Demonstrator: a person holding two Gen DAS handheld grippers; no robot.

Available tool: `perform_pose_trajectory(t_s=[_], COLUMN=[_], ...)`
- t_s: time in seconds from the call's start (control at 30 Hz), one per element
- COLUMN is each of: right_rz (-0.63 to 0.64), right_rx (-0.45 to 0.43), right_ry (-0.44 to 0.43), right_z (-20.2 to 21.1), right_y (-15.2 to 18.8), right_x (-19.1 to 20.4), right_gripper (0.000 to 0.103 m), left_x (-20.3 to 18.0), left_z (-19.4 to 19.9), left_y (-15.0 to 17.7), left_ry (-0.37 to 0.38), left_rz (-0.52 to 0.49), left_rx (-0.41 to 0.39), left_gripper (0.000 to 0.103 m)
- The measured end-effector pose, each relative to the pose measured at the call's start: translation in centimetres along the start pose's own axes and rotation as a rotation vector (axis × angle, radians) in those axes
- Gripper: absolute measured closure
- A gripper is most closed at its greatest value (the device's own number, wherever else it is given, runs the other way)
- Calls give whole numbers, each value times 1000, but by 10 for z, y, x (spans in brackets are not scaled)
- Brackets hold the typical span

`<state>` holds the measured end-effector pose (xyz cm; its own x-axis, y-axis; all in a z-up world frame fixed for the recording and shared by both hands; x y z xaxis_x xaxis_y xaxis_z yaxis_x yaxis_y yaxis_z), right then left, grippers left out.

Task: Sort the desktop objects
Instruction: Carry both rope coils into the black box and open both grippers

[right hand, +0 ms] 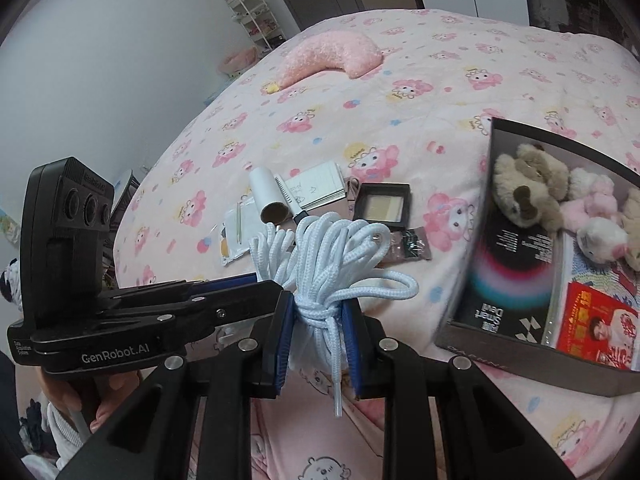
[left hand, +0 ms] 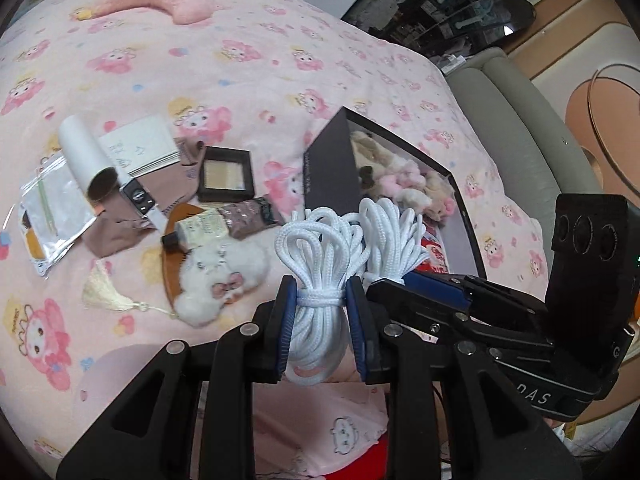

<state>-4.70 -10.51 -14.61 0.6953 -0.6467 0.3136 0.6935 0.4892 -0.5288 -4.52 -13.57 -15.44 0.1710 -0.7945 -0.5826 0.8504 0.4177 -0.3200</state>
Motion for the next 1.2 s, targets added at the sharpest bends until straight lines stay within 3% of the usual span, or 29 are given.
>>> perform_pose_trajectory(t_s=[0.1, 0.3, 0.47, 0.57, 0.73, 0.87, 0.93, 1.0, 1.1, 1.2], right_rz=[-17, -38, -95, -144, -277, -324, -309, -306, -293, -263], right_rx=[-24, -83, -80, -36, 77, 170, 207, 213, 179, 95], right_ry=[0, 58, 132, 205, 242, 232, 253, 242, 225, 286], right_z=[20, 65, 82, 81, 61, 40, 34, 35, 45, 65], right_y=[-2, -16, -6, 12, 52, 76, 85, 88, 86, 78], right_x=[-17, -77, -146, -198, -267, -284, -286, -284, -281, -283], right_gripper=[82, 82, 82, 82, 82, 82, 82, 81, 77, 77], left_x=[-37, -101, -135, -146, -153, -146, -144, -143, -137, -125], left_z=[-11, -54, -120, -160, -215, -238, -239, -231, -213, -206], left_y=[-4, -20, -15, -11, 2, 15, 19, 16, 7, -1], left_ry=[-7, 56, 89, 80, 45, 18, 30, 55, 89, -4], left_rz=[-65, -100, -64, -50, -26, -3, 5, 6, 34, 20], left_rx=[-2, 17, 106, 155, 232, 300, 333, 313, 255, 182], left_gripper=[78, 78, 78, 78, 78, 78, 71, 62, 62, 80])
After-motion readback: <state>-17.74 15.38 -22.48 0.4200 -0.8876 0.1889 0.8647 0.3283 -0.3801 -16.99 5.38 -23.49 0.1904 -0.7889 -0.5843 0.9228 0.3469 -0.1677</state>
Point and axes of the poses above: each gripper's, at about its wrist camera, not at the fingertips, and z roughly against the way its jaws point, x to its left, y to its underside, the point moved 10 cm from there along -z, roughly the way its jaws point, and after that the axes turned 7 degrees about z, right-handed, at the moved point
